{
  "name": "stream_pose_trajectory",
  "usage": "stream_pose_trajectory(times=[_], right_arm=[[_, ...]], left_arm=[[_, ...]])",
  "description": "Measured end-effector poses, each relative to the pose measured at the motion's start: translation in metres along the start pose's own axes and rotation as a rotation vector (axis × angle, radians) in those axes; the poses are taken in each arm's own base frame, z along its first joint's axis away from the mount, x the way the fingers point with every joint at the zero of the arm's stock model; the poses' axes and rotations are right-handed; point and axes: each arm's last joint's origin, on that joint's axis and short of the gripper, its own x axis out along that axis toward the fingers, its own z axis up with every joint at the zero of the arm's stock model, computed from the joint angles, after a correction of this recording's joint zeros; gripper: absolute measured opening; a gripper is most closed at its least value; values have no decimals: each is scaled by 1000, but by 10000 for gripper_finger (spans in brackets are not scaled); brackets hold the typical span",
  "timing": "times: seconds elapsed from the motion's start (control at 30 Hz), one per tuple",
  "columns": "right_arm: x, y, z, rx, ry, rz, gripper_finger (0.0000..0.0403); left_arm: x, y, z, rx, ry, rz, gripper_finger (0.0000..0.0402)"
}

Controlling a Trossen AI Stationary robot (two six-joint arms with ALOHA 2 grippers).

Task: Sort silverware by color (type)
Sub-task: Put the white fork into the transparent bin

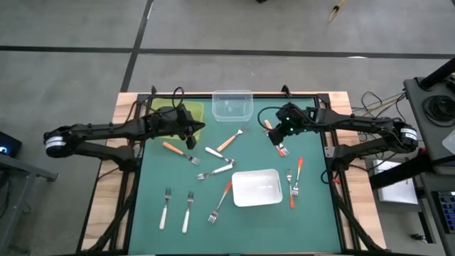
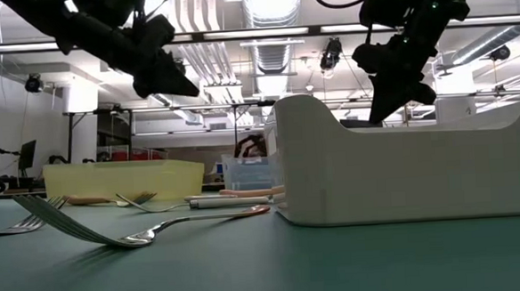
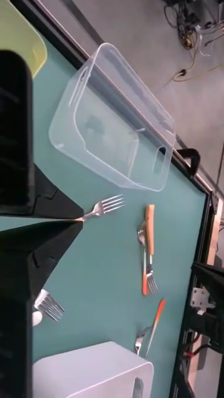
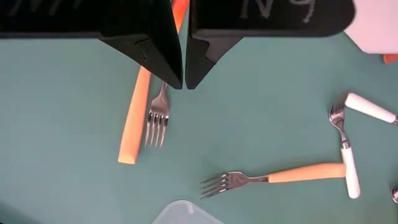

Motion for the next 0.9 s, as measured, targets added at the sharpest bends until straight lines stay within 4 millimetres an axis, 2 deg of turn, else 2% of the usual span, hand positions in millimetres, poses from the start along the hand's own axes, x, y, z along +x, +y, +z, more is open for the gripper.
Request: stream_pose_trajectory(times=[0.9], right_arm=[[8, -7, -11, 94, 16, -74, 11]], left_arm=[[27, -1, -14, -30, 84, 4, 0]])
